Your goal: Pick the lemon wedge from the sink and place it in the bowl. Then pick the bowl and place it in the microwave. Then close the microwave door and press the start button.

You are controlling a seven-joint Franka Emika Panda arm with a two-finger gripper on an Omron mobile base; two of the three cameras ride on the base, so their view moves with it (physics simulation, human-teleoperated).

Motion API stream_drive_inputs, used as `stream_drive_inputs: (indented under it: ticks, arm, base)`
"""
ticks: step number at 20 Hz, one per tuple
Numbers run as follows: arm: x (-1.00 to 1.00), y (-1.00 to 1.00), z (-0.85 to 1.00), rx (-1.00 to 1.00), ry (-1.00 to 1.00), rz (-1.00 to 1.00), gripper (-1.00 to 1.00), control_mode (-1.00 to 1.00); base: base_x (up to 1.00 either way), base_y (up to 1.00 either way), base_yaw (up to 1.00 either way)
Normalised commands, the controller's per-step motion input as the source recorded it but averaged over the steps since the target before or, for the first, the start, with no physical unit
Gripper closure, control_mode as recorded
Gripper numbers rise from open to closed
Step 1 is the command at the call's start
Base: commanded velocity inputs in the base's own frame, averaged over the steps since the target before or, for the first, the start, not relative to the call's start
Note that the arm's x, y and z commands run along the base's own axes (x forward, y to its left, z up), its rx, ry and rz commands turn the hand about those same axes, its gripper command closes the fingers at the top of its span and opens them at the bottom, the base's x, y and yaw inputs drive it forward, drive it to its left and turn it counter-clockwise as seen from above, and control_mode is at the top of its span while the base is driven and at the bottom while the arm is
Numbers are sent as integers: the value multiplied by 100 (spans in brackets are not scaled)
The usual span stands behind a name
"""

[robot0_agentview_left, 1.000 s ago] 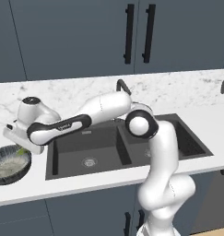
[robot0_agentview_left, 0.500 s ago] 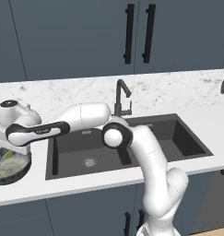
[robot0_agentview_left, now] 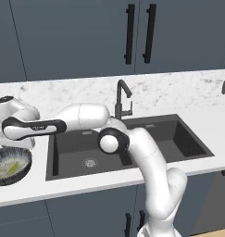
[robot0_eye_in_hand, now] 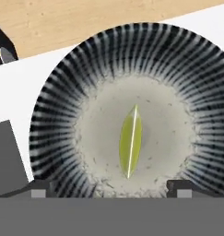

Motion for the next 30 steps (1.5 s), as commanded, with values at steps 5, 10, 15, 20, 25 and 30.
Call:
stream_drive_inputs:
  ticks: [5, 10, 15, 20, 25, 30]
  arm:
    - [-15, -74, -37, 3, 1, 3, -100, -100]
    - [-10, -11, -85, 1, 1, 5, -100, -100]
    - [3, 3, -17, 8, 0, 5, -100, -100]
    - [15, 20, -2, 6, 0, 9, -100, -100]
    - [4, 22, -26, 0, 0, 9, -100, -100]
    - [-2, 0, -2, 0, 0, 2, 100, -100]
  base:
    - [0, 0, 0]
    - [0, 0, 0]
    - [0, 0, 0]
    - [0, 0, 0]
    - [0, 0, 0]
    - [0, 0, 0]
